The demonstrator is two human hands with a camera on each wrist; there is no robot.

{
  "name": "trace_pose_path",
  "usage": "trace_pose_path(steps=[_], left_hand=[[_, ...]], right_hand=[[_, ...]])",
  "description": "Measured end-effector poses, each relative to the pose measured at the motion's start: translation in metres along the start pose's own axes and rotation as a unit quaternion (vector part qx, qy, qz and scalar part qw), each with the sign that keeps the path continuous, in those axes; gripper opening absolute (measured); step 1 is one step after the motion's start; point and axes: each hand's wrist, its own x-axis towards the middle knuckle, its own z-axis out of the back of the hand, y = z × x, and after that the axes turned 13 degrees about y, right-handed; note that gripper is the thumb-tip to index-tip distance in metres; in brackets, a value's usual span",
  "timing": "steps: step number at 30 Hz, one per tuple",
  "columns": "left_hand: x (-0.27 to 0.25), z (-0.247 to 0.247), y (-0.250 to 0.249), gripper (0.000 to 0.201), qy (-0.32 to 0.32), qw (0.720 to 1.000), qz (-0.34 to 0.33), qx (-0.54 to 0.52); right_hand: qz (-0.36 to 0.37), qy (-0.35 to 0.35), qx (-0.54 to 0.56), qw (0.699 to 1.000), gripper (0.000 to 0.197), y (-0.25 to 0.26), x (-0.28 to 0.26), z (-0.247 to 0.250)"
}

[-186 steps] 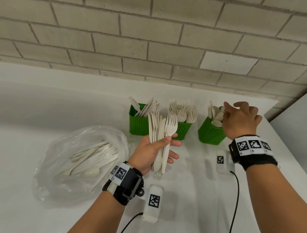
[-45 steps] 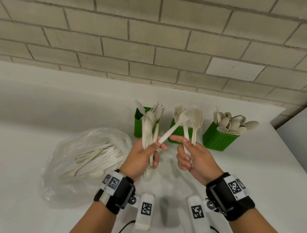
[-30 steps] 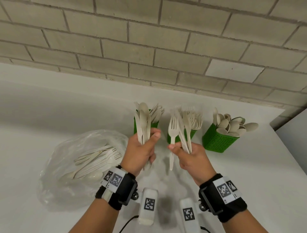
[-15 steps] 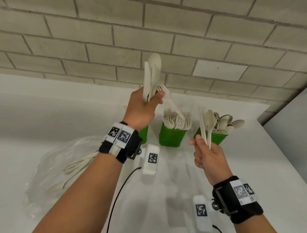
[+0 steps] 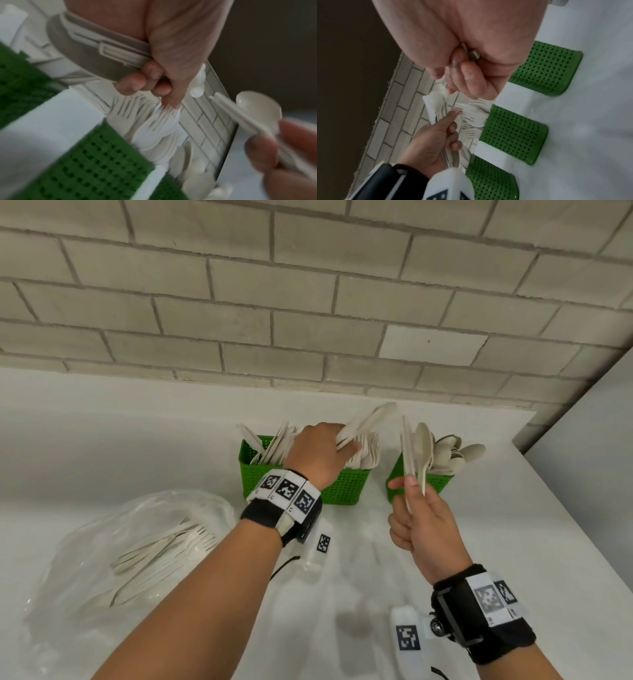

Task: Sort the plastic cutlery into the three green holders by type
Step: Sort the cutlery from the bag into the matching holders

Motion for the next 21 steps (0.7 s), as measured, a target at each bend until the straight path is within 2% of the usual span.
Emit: trace_pose_path(steps=[2, 4, 7, 10, 14, 21], left_hand=[[-0.007, 0.0, -0.005, 0.021, -0.054, 0.992, -0.013, -0.116], [-0.018, 0.0, -0.015, 0.009, -0.092, 0.961, -0.004, -0.261], [-0.033, -0.007, -0.024, 0.012, -0.053, 0.917, 0.01, -0.394], [-0.041, -0.014, -0.022, 0.022, -0.062, 0.9, 0.003, -0.432], [-0.05, -0.011, -0.012, 0.02, -0.077, 0.887, 0.0, -0.454], [-0.061, 0.0, -0.004, 0.029, -0.075, 0.891, 0.036, -0.446]], right_hand=[[0.001, 0.023, -0.006, 1.0, 0.033, 0.0, -0.001, -0.003], [0.0, 0.041, -0.013, 0.999, 0.036, 0.0, -0.001, -0.007], [-0.004, 0.067, -0.044, 0.997, 0.037, -0.001, -0.001, -0.013], [-0.013, 0.094, -0.092, 0.991, 0.037, -0.003, -0.001, -0.02], [-0.016, 0.112, -0.109, 0.988, 0.042, -0.004, -0.003, -0.024], [-0.036, 0.109, -0.074, 0.991, 0.036, -0.008, 0.0, -0.033]])
